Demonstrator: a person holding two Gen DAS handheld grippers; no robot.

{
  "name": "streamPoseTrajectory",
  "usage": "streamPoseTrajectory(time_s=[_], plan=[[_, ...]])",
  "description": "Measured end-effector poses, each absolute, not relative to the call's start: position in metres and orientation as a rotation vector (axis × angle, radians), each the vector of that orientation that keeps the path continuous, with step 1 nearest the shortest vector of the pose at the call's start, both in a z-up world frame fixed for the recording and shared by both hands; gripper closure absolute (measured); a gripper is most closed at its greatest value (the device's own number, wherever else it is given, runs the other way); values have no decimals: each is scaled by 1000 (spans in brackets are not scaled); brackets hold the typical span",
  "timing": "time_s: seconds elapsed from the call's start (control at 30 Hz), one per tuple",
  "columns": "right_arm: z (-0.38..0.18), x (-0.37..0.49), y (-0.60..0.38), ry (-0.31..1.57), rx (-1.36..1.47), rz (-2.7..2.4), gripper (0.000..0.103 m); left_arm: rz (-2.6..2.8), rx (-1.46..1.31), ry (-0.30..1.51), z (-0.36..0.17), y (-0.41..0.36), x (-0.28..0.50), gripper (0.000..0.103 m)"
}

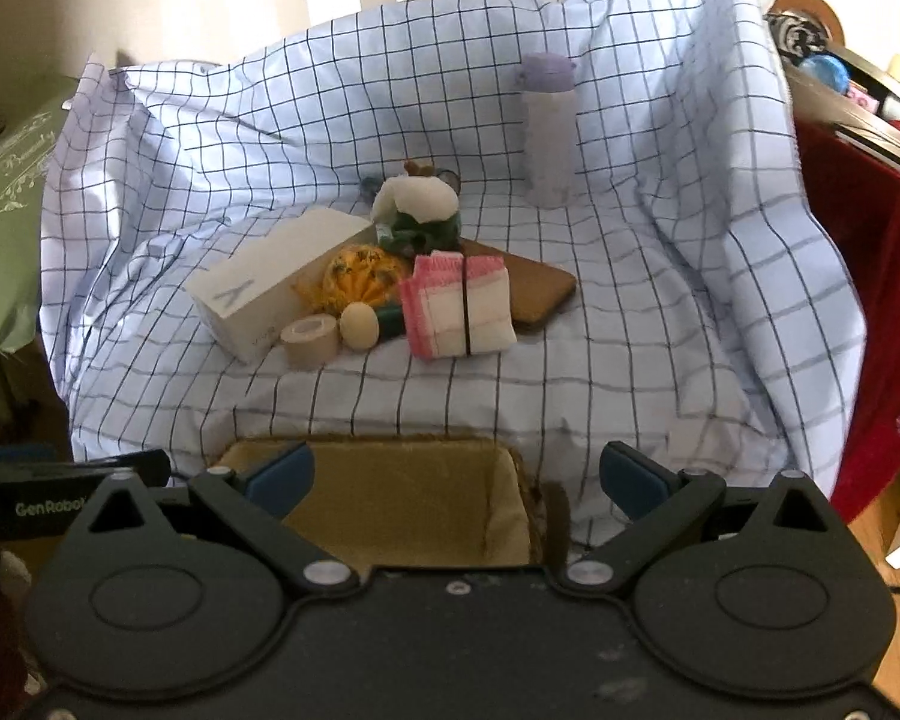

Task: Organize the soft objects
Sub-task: 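Reach both tools past the white box toward the plush toys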

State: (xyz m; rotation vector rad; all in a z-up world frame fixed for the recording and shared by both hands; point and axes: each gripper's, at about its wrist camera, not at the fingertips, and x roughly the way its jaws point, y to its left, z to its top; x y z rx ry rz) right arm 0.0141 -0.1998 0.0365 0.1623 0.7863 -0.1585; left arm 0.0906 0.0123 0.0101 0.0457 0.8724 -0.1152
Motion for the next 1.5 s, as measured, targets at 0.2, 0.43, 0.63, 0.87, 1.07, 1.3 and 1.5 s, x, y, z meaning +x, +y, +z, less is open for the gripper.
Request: streamPoseTrajectory(time_s=[0.2,0.43,0.63,0.87,1.07,1.3,1.5], plan=[[43,65,-206,775,155,-159,1,-119,50,870,12,11,130,9],[53,126,-212,732,119,-120,1,-117,79,832,19,6,183,6],[36,194,-222,781,116,-106,1,-126,104,814,18,-2,220,6],[14,247,-220,781,115,-99,1,-137,109,826,10,-4,252,6],[-4,283,-214,826,71,-108,2,-121,104,835,5,0,273,6],[-31,324,-214,923,121,-71,40,-114,119,834,2,-1,293,6],[-34,352,-222,924,177,-70,47,-147,159,821,7,-14,312,6]])
